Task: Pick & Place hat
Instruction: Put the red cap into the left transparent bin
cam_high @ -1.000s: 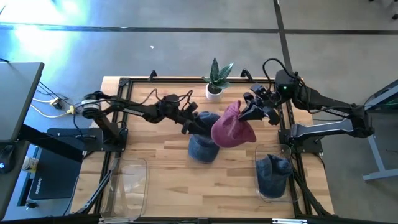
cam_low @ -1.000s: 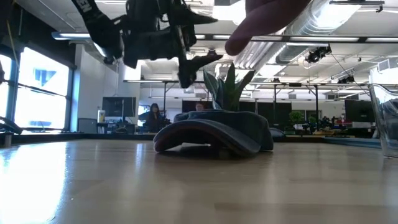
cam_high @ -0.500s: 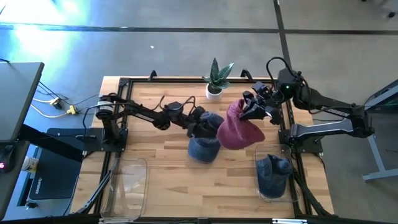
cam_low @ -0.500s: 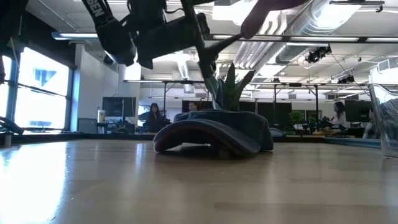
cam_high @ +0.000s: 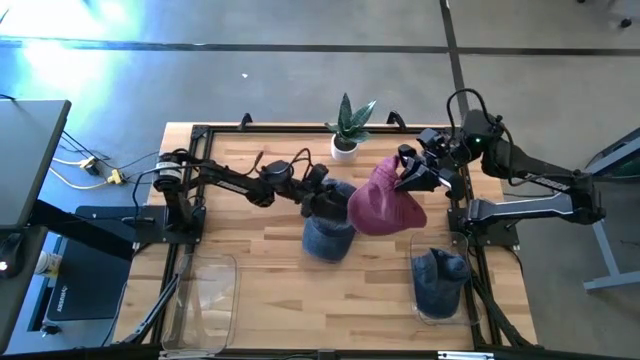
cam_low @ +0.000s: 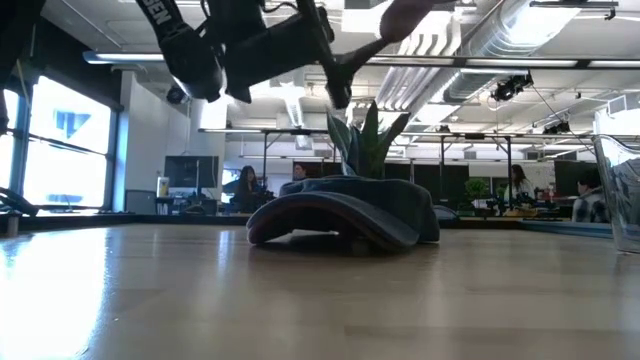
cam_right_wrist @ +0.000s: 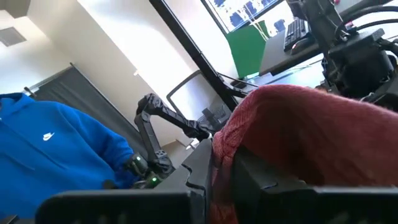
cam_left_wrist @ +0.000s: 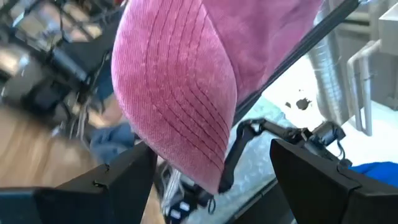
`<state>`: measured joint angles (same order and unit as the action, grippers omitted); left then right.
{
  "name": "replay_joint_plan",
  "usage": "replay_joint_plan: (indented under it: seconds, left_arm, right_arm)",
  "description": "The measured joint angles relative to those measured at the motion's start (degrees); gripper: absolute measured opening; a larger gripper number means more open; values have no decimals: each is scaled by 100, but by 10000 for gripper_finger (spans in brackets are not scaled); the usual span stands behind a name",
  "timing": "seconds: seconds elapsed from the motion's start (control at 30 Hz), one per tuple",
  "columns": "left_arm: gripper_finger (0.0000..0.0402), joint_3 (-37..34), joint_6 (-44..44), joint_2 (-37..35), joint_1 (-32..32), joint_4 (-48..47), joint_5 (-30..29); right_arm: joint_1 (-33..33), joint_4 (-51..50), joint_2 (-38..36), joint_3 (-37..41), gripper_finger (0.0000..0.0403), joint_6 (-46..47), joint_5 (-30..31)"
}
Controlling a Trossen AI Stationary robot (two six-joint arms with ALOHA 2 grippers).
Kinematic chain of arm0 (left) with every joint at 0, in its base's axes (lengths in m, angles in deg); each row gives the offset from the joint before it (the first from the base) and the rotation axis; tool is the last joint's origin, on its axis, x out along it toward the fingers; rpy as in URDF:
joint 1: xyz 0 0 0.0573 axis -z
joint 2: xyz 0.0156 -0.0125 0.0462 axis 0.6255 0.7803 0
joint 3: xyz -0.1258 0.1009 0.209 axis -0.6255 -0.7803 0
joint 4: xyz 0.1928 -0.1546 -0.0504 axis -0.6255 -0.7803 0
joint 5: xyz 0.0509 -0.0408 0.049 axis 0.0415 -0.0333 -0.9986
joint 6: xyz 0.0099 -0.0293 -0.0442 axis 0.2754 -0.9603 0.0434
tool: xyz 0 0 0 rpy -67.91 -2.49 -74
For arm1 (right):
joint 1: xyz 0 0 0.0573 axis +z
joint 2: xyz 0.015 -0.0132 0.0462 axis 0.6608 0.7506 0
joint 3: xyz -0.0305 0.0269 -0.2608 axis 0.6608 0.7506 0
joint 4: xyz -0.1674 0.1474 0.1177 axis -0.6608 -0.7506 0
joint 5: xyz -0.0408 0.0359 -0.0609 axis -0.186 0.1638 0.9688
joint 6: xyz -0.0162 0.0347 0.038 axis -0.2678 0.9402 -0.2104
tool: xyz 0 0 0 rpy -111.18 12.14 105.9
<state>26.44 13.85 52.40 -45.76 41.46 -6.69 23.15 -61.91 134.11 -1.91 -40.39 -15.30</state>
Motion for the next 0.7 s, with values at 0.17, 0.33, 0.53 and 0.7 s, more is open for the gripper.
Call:
replay_joint_plan:
  seconds: [0.17,0.33,0.53,0.7]
  left_arm:
    - [305,560,213,2,43,-469,-15]
    - [305,1088,621,2,38,-1671,358]
    - [266,1375,909,2,74,-2056,811]
    - [135,1462,913,3,71,-2016,965]
  right_arm:
    - [1,-5,-1,0,27,-9,13]
    - [0,-2,-16,0,39,-4,14]
    - [1,-28,-23,0,29,-9,13]
    - [-1,-254,-23,0,40,-38,47]
